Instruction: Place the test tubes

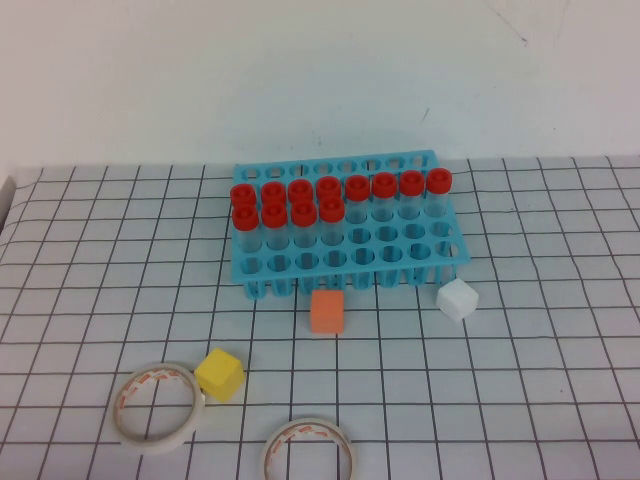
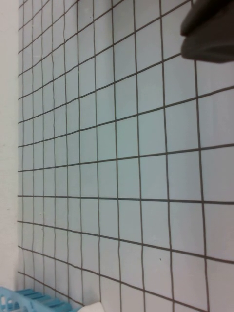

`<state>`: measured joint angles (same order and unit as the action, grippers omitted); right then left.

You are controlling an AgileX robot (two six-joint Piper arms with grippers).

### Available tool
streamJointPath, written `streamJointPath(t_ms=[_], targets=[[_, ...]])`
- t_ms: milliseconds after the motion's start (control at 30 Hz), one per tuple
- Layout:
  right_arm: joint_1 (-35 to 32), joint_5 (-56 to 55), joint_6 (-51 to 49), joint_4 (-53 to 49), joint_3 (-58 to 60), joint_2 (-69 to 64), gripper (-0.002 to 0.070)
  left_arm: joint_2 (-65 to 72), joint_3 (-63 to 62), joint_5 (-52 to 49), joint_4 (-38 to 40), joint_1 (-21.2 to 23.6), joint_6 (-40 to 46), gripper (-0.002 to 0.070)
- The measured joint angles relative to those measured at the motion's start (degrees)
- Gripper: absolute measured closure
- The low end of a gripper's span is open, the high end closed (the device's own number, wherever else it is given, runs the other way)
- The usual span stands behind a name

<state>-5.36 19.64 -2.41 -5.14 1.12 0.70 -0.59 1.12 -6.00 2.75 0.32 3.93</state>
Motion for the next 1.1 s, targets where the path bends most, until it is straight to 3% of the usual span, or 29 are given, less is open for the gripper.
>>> streamJointPath(t_ms=[333, 867, 1100], targets=[[0.0, 0.1, 0.0, 0.0, -0.1, 0.0, 0.0678, -0.2, -0.1, -11.8, -0.2, 0.8, 3.7, 0.0676], [0.0, 0.2, 0.0, 0.0, -0.1, 0.0, 0.0678, -0.2, -0.1, -12.0, -0.2, 0.9, 4.4, 0.0676], [0.0, 0.2, 0.0, 0.0, -0.1, 0.0, 0.0678, -0.2, -0.1, -12.0, -0.2, 4.1, 4.4, 0.0676]])
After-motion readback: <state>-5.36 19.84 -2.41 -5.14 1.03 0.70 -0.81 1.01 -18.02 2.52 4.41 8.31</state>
